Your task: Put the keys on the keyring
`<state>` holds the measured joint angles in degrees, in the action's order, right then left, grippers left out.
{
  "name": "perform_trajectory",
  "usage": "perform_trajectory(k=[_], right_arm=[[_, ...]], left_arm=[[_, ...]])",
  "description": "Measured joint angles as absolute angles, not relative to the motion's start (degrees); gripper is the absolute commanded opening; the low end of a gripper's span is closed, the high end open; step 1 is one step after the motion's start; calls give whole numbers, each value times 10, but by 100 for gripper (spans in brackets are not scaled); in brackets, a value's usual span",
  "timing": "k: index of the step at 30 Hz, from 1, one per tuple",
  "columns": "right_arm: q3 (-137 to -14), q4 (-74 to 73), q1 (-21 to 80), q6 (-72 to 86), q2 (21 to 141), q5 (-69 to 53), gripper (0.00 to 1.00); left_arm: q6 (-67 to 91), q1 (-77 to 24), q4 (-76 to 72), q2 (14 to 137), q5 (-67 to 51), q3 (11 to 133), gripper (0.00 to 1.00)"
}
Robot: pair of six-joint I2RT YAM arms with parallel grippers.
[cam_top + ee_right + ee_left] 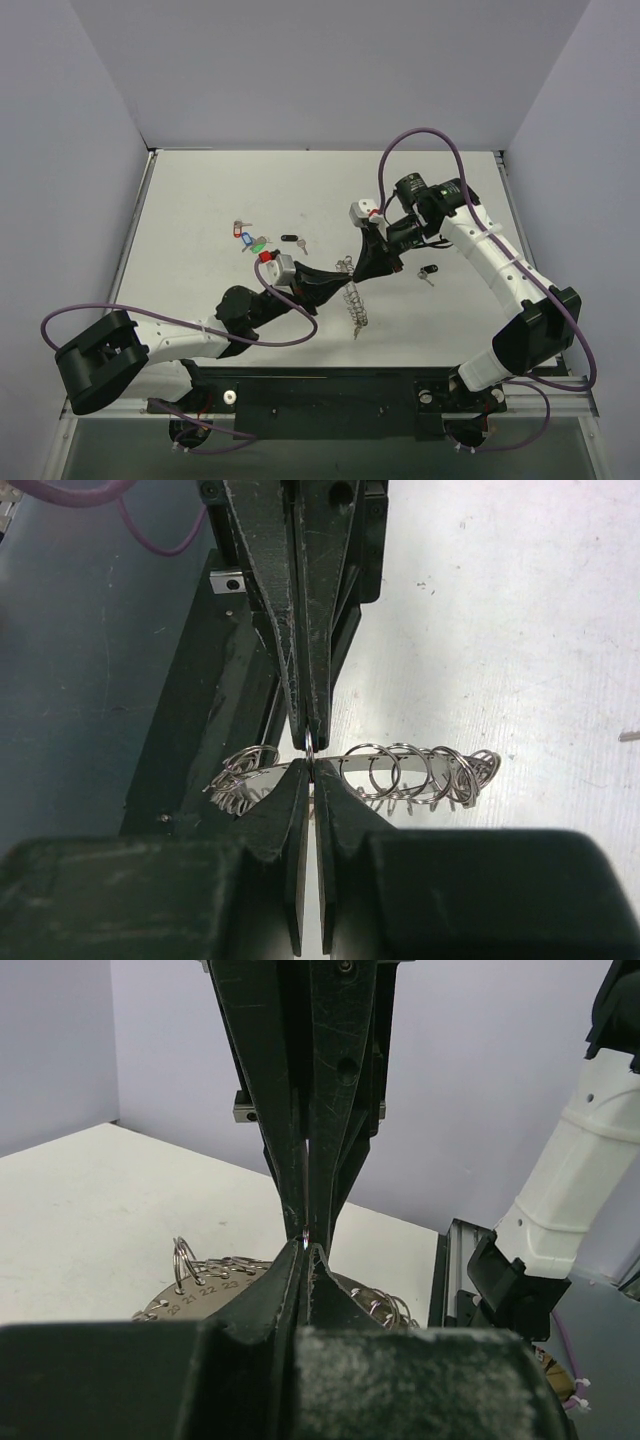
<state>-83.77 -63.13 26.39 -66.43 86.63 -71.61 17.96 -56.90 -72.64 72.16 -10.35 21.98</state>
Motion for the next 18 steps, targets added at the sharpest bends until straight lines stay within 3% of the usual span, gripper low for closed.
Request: perform_trajectory(k=[1, 3, 5, 11, 18], right_arm=[[-838, -627, 265, -652, 866, -712, 0], [-836, -598, 268, -602, 864, -695, 0], [-820, -543, 271, -527, 853, -672, 0], [-741, -403, 271, -338, 795, -590, 0], [-741, -340, 269, -246, 786, -538, 0]], left_arm=[[181, -569, -724, 722, -101, 220, 19], [186, -569, -717, 721, -89, 220, 48], [193, -569, -708, 715, -73, 220, 61], [224, -569, -611, 623, -16, 220, 73], [258, -569, -411, 562, 17, 264, 76]])
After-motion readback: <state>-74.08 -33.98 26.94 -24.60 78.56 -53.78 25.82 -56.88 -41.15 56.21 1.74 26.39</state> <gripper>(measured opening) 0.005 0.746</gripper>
